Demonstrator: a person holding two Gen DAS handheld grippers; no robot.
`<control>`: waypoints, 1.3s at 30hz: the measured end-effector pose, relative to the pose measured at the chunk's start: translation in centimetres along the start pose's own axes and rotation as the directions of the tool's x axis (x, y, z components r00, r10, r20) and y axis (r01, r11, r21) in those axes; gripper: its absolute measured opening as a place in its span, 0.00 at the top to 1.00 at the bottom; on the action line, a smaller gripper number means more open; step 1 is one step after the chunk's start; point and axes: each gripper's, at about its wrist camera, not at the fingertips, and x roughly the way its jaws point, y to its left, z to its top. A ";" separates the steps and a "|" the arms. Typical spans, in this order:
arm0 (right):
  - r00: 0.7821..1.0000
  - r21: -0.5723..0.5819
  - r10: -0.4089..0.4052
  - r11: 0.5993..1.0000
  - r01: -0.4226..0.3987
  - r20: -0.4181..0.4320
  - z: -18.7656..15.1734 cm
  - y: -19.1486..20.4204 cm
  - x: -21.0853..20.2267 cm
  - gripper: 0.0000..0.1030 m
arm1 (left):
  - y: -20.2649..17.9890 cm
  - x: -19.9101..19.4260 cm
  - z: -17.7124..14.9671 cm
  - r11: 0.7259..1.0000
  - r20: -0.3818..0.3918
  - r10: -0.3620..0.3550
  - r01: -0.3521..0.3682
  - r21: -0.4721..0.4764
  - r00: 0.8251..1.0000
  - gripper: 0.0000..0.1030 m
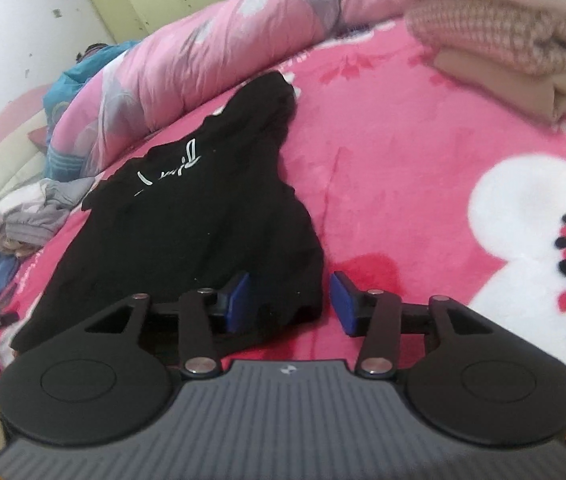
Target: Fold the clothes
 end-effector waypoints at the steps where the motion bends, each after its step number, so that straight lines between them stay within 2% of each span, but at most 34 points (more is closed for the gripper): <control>1: 1.000 0.017 0.011 1.000 -0.011 -0.001 0.1 -0.2 0.1 0.57 | -0.1 0.3 -0.1 1.000 -0.007 -0.013 0.013 0.001 1.000 0.33; 2: 1.000 0.035 0.020 0.999 -0.020 -0.004 0.3 -0.5 0.1 0.57 | -0.2 0.5 -0.3 1.000 -0.014 -0.024 0.024 0.003 1.000 0.33; 4: 1.000 0.068 0.025 0.997 -0.024 -0.012 0.5 -1.1 0.3 0.59 | -0.4 1.0 -0.5 0.999 -0.024 -0.038 0.038 0.003 0.999 0.41; 5: 1.000 0.081 0.024 0.996 -0.022 -0.016 0.6 -1.3 0.5 0.65 | -0.5 1.2 -0.5 0.999 -0.027 -0.040 0.040 -0.001 0.999 0.44; 6: 1.000 0.084 0.024 0.996 -0.023 -0.014 0.7 -1.2 0.4 0.73 | -0.5 1.4 -0.5 0.999 -0.030 -0.042 0.041 -0.005 0.999 0.51; 7: 1.000 0.087 0.024 0.996 -0.023 -0.012 0.8 -1.1 0.3 0.75 | -0.5 1.6 -0.5 0.999 -0.032 -0.043 0.043 -0.009 0.999 0.60; 12: 0.999 0.063 0.028 0.998 -0.026 -0.022 0.8 -0.7 0.4 0.77 | -0.2 2.6 -0.4 0.999 -0.048 -0.024 0.022 -0.044 0.999 0.80; 13: 0.999 0.060 0.034 0.998 -0.032 -0.028 0.8 -0.8 0.6 0.78 | 0.0 2.7 -0.3 0.998 -0.051 -0.024 0.021 -0.063 0.998 0.86; 14: 0.999 0.058 0.040 0.998 -0.038 -0.034 0.7 -0.9 0.9 0.90 | 0.3 2.7 -0.2 0.995 -0.053 -0.028 0.022 -0.095 0.998 0.91; 15: 0.998 0.056 0.046 0.997 -0.044 -0.039 0.7 -0.9 1.0 0.96 | 0.7 2.8 -0.1 0.991 -0.055 -0.032 0.024 -0.129 0.998 0.97; 18: 0.998 0.074 0.062 0.995 -0.061 -0.008 0.8 -1.1 0.4 0.97 | 1.8 1.9 0.3 0.973 -0.034 -0.050 0.041 -0.228 0.998 0.97; 21: 0.997 0.164 0.074 0.984 -0.072 -0.007 0.3 -2.3 0.2 0.98 | 3.1 0.3 0.9 0.945 0.039 -0.095 0.102 -0.310 0.995 0.97; 22: 0.997 0.194 0.078 0.978 -0.076 -0.006 0.2 -2.7 0.1 0.98 | 3.3 0.2 1.1 0.946 0.045 -0.092 0.102 -0.309 0.995 0.97; 27: 0.995 0.339 0.099 0.936 -0.093 -0.001 -0.6 -4.6 -0.4 0.97 | 3.4 2.4 0.3 0.951 -0.073 -0.109 0.083 -0.296 0.991 0.94; 29: 0.994 0.392 0.107 0.915 -0.099 0.002 -0.9 -5.3 -0.5 0.95 | 3.6 2.3 -0.2 0.950 -0.077 -0.123 0.095 -0.298 0.989 0.86; 31: 0.994 0.387 0.110 0.916 -0.102 0.001 -0.8 -5.3 -0.5 0.93 | 3.9 1.7 -0.4 0.945 -0.061 -0.155 0.130 -0.300 0.986 0.65; 34: 0.993 0.380 0.115 0.919 -0.107 0.000 -0.7 -5.3 -0.5 0.88 | 3.7 1.2 -0.3 0.947 -0.050 -0.189 0.169 -0.274 0.981 0.42; 36: 0.993 0.375 0.119 0.920 -0.110 0.000 -0.7 -5.3 -0.5 0.74 | 3.1 1.3 -0.4 0.952 -0.057 -0.189 0.169 -0.254 0.980 0.39; 39: 0.992 0.368 0.124 0.923 -0.115 -0.001 -0.5 -5.3 -0.5 0.69 | 2.5 1.5 -0.6 0.958 -0.062 -0.177 0.157 -0.242 0.982 0.38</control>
